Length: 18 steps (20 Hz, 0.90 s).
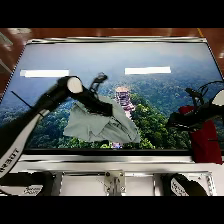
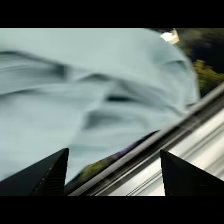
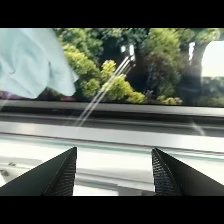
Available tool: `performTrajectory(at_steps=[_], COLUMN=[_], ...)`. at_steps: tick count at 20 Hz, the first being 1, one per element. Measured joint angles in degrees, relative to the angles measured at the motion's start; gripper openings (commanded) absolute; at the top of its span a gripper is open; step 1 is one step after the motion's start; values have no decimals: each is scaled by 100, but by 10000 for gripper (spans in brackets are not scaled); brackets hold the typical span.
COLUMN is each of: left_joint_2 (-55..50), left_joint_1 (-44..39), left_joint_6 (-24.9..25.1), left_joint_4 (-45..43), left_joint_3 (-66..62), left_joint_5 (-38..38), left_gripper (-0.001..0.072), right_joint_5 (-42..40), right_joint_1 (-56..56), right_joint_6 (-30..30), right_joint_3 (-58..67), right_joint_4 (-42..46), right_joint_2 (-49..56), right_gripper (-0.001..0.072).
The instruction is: Fold the shirts.
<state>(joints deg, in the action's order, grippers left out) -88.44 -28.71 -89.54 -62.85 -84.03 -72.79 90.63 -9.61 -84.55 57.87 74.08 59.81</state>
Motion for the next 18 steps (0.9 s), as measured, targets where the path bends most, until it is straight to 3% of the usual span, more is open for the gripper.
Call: performTrajectory(at_steps=[2,7,12,18], left_joint_2=[90,151,-212,-999], left_joint_1=[960,2686,3126,3139], left_joint_6=[33,-164,-245,-170], left_joint_4=[-105,-142,-118,-118], left_joint_3=[59,496,702,501], left_joint_5=[-538,-903,-140,273], left_gripper=[703,710,710,708], right_joint_5=[-98,-562,-1119,-1270], right_joint_1=[0,0,0,0], right_joint_6=[98,216,262,271], right_joint_3=[0,0,0,0], right_joint_4=[109,2,-511,-739], right_joint_2=[0,0,17,452], right_gripper=[593,593,593,593])
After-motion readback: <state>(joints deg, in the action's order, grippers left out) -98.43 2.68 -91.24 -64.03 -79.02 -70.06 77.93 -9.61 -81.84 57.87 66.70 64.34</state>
